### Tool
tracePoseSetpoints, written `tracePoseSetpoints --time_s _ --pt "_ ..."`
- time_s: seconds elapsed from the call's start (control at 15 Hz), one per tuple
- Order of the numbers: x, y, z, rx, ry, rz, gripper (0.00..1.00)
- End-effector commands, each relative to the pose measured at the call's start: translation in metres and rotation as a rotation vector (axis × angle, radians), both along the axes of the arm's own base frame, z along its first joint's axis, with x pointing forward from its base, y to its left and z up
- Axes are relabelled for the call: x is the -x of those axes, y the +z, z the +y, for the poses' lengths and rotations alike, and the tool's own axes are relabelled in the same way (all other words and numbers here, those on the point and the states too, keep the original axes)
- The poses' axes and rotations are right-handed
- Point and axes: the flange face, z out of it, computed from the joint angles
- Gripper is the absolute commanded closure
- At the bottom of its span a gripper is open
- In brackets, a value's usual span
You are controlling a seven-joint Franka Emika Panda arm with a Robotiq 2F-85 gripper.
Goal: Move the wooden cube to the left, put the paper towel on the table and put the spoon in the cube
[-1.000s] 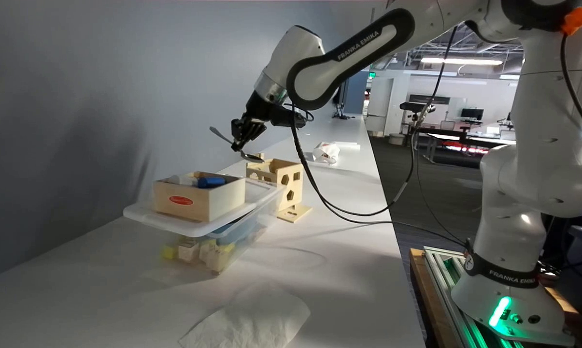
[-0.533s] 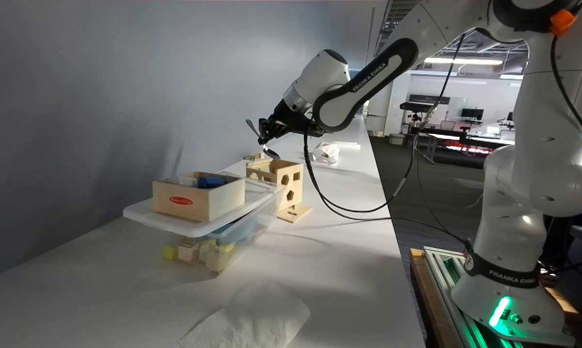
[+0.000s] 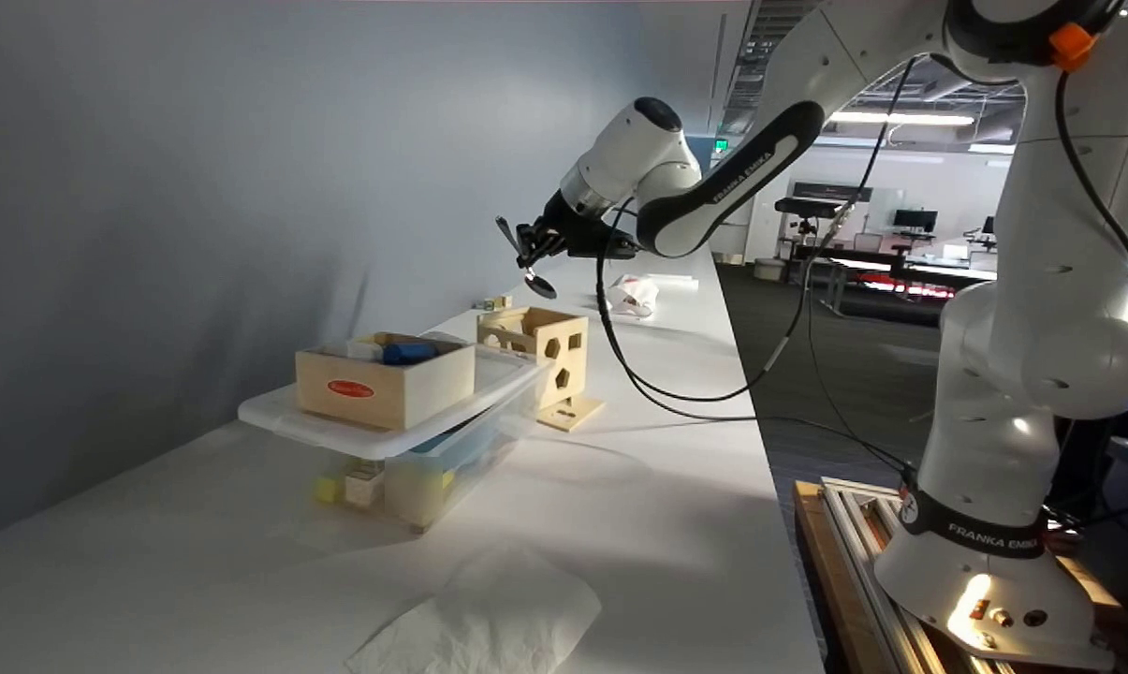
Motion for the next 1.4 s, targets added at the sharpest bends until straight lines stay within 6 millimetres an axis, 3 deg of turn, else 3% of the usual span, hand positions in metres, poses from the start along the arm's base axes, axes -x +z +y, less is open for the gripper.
tracePoseSetpoints --time_s 0.0,0.13,0.4,0.53,0.67,1.0,1.33 --pt "-0.016 0.024 0.01 0.101 -0.06 -0.044 0.97" --pt "-0.017 0.014 0.028 0.142 -0.078 -0.048 0.97" --pt "-0.018 -0.033 0.075 0.193 -0.115 -0.031 0.97" --pt "-0.015 -0.055 0.087 0.196 -0.15 -0.02 0.97" --pt "-0.011 -0.072 0.086 0.183 -0.204 -0.006 0.97" --pt "-0.002 -0.082 0.061 0.16 -0.313 -0.006 0.97" --pt "-0.006 -0.1 0.074 0.171 -0.283 0.034 0.97"
